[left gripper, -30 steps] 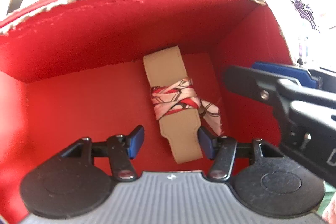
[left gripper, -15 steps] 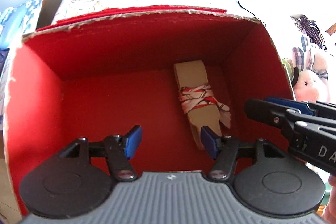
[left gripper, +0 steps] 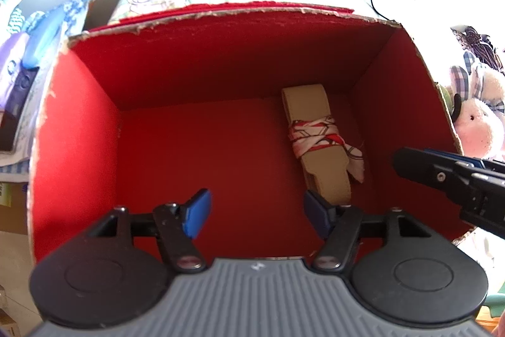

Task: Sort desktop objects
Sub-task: 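Withdraw the left gripper and move the right gripper to the orange gourd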

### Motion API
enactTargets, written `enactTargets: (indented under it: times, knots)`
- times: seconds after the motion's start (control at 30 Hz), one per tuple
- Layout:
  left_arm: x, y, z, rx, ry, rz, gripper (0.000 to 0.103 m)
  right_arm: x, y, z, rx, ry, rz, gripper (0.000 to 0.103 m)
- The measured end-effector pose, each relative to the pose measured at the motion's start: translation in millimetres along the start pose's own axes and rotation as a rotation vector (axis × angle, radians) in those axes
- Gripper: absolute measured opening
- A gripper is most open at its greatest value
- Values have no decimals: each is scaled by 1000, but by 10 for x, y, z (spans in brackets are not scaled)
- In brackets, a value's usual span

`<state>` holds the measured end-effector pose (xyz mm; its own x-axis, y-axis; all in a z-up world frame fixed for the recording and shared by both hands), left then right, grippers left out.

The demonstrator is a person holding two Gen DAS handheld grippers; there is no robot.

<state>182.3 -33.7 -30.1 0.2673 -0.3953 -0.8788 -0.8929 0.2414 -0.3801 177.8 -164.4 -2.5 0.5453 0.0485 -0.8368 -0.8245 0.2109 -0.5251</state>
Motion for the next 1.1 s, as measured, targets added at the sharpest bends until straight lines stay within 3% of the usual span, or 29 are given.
enactTargets:
  times: [0.2,0.43,0.77,0.93,1.1]
  knots:
    - [-78,55,52,10,-55,-20,71,-171,59,3,37,-42,-55,32]
    - [-315,191,-72,-1,-115,-83,72,-421,111,-30,-13,-91,-112,32]
    - [-791,581,-425,27,-186,-223,77,-666,352,-436,-44,-136,-105,39]
    - [-950,844,-669,63,-154,-282,78,-621,552,-633,-38,-159,-53,39]
    - [-828,1113,-837,68,-79,-243,77,-492,762,-766,-11,-191,33,39]
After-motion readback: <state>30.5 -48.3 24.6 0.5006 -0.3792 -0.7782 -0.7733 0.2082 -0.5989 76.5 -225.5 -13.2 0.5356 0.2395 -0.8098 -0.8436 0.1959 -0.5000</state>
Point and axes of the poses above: each gripper's, at about its wrist camera, not at the fingertips, and x roughly the way its jaws point, z to its left, y to its underside, the point moved 3 cm from there along x, roughly the way its jaws point, and after that the axes turned 13 degrees about y, right-handed, at the moved point
